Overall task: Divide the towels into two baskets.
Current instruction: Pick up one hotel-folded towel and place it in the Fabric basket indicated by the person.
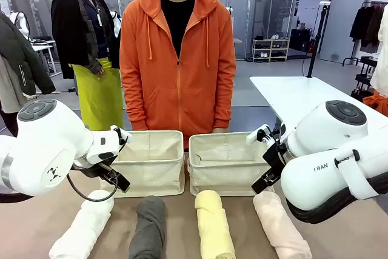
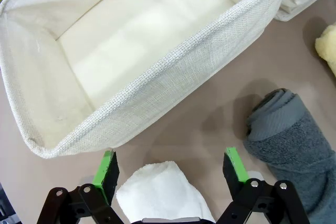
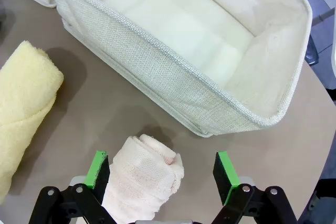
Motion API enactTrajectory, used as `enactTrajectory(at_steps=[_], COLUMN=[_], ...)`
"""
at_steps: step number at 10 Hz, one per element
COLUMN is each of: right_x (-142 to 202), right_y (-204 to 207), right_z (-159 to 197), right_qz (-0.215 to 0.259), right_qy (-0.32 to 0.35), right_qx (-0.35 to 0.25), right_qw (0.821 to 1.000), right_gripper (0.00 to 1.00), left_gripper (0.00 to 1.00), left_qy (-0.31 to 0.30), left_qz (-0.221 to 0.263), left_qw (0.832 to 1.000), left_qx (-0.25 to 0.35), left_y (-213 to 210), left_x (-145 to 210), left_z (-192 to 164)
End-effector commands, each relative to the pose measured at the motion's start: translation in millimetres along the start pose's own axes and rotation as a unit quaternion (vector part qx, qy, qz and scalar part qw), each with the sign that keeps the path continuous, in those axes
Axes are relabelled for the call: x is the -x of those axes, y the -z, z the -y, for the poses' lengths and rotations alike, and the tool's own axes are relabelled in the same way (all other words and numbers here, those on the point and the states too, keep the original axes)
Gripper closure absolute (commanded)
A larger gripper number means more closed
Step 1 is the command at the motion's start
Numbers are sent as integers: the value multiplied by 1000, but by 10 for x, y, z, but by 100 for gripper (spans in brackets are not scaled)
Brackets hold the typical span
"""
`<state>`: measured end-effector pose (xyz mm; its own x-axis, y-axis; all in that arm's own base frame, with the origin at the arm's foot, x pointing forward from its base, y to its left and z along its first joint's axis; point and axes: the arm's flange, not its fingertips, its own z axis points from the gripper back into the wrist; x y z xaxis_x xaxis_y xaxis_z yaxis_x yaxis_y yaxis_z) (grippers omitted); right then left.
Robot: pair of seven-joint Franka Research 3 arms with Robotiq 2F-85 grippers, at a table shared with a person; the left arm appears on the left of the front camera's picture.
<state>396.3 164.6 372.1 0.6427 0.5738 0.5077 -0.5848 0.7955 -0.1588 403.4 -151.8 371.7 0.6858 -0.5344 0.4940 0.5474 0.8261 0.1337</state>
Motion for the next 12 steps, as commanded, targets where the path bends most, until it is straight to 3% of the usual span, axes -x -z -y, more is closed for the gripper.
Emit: enactTrajectory(at_steps=[1,3,4,6,7,8,9,10,12], right_x=[0,-171,-244,-298,-304,-299,-257,-187,-28], right_y=[0,-250,-403,-671,-782,-835,-822,-770,-821], right_z=[0,85,180,386,491,623,706,812,1070], right_qz=[0,17,24,28,32,51,62,73,114], right_qy=[0,7,23,63,87,148,163,181,220], right_qx=[0,6,-21,-109,-182,-278,-335,-372,-415], right_qw=[1000,1000,999,992,979,948,926,908,876], right_gripper=[0,0,0,0,0,0,0,0,0], left_gripper=[0,0,0,0,0,0,0,0,0], left_qy=[0,-5,-30,-62,-95,-118,-140,-175,-230], left_qz=[0,6,0,-20,-16,9,49,86,145], left_qw=[1000,1000,998,987,975,955,932,905,868], left_qx=[0,12,63,149,199,273,329,379,416], left_y=[0,-310,-492,-759,-859,-955,-968,-935,-962], left_x=[0,-176,-236,-252,-244,-216,-146,-35,186], left_z=[0,-53,-97,-270,-395,-540,-683,-802,-1009])
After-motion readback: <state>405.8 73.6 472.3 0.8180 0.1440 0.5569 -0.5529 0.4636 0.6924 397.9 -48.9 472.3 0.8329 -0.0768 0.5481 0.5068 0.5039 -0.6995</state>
